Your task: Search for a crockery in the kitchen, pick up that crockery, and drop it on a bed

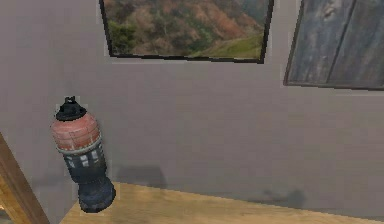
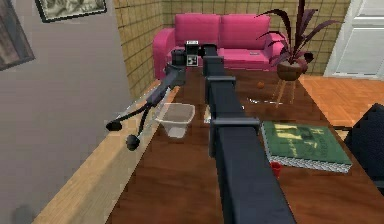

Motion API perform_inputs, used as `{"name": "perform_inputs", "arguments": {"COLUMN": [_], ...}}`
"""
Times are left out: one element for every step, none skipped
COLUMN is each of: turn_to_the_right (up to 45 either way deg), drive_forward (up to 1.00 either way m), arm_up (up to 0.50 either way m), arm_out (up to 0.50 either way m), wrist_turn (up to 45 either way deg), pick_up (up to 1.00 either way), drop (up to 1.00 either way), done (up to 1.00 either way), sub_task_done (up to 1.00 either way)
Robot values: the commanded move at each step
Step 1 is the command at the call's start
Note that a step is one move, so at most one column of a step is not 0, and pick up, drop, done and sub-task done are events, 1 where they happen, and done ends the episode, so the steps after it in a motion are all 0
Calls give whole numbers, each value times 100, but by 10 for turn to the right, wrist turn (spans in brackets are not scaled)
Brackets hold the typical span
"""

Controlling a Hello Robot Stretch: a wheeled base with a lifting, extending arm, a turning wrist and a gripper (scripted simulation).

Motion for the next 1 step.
{"name": "perform_inputs", "arguments": {"turn_to_the_right": [0], "drive_forward": [0], "arm_up": [0], "arm_out": [0], "wrist_turn": [450], "pick_up": [0], "drop": [0], "done": [0], "sub_task_done": [0]}}
